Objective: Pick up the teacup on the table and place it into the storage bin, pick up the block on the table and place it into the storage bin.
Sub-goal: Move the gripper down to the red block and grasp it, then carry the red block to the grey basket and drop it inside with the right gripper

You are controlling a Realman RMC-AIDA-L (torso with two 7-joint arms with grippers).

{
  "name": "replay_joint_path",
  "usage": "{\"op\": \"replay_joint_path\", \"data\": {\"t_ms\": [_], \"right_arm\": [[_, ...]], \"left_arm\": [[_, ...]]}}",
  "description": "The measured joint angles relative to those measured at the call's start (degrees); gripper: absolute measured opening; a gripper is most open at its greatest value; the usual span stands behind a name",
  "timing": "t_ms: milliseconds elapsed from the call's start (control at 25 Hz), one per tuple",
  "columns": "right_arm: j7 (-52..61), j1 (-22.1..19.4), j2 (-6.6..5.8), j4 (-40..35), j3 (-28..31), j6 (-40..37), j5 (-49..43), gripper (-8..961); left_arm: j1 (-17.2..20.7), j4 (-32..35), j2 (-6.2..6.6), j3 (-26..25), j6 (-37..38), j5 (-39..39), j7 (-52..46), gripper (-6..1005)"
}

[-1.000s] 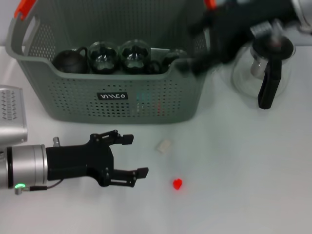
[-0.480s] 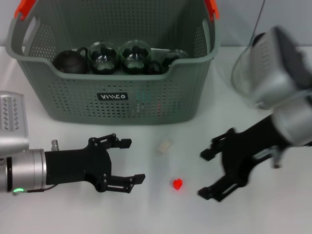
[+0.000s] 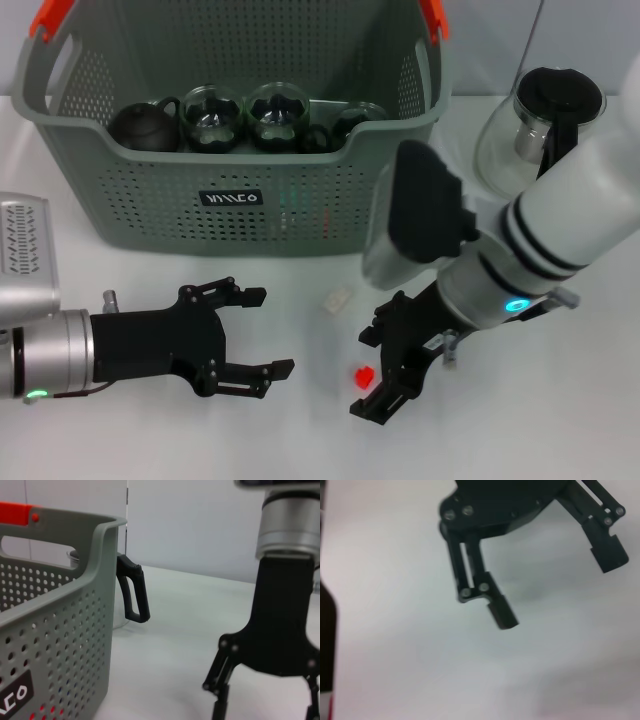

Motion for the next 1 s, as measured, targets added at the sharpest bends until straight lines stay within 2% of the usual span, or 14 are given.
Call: {"op": "replay_joint_path", "data": {"t_ms": [80,360,560,800,1000], "right_arm": [[1.48,0.49,0.01,1.36,-2.42,2.90,0.01,942],[3.10,0.47,0.02,2.77,-4.79,6.72,0.04,941],[3.93,1.00,0.18,5.26,-5.30,8.98,0.11,830],[3.94,1.02,0.25,5.66,-5.54,9.10,0.26,603],[3.94,1.13,0.26,5.63,-6.80,8.80,0.22,356]], "left_arm": [[0.07,0.00,-0.04,-0.10,-0.01,0.00,0.00,951],[0.14,-0.17,-0.07,-0.86,-0.01,0.00,0.00,951],[0.17,-0.16,-0.08,-0.89,-0.17,-0.01,0.00,951],[0.24,-0.23,-0.08,-0.88,-0.55,0.03,0.04,951],[0.26,-0.23,-0.08,-0.88,-0.66,0.07,0.09,951]]}}
